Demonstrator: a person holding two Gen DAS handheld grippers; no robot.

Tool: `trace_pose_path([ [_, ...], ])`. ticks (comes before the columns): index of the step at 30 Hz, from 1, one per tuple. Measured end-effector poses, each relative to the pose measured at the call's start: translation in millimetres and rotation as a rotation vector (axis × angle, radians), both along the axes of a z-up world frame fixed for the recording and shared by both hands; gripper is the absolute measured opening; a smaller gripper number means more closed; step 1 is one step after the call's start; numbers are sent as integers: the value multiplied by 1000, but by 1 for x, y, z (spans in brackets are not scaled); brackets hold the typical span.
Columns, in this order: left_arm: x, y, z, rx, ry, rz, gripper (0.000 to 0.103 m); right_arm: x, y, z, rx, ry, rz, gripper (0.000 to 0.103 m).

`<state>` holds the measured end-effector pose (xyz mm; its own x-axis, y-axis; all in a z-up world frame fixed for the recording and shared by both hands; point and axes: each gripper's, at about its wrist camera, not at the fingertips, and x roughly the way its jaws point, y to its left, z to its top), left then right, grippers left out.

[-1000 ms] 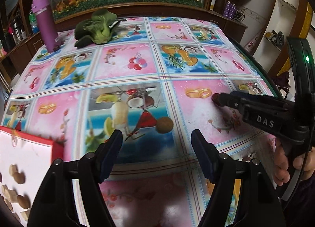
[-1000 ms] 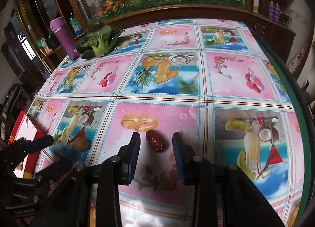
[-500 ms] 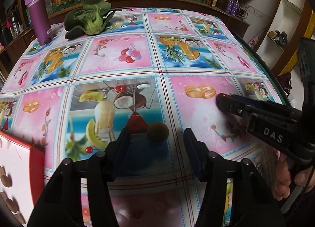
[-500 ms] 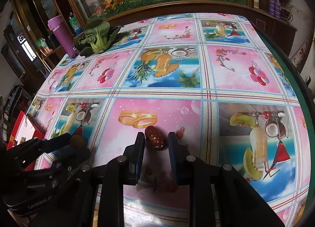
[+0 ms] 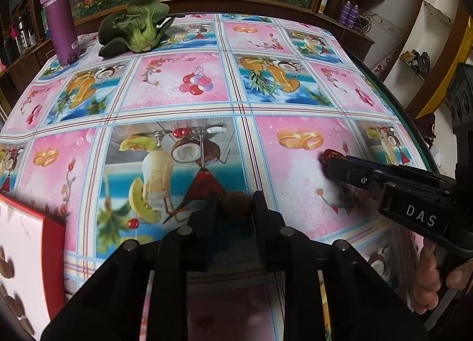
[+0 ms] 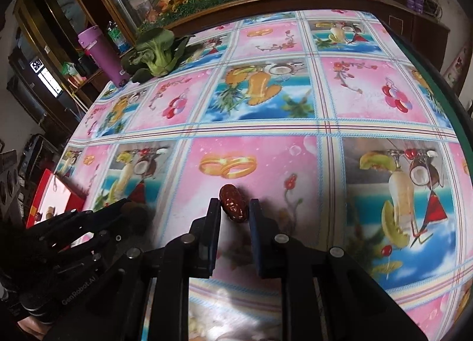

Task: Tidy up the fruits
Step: 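Grasp a brown round fruit with the left gripper while the right grasps a red date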

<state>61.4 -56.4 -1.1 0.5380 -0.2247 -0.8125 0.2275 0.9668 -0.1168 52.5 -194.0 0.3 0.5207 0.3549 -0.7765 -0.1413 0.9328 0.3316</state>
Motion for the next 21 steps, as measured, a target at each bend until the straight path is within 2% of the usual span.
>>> trace_pose_path([
  [9,-65,26,53,22,-149,27,25,-46,53,39,40,-80,95,18],
  [17,-131,84,83,19,-238,109,25,-92,137,70,26,-152,233,17],
  [21,-157,126,88,38,-270,199,25,-110,175,75,15,-170,290,17],
])
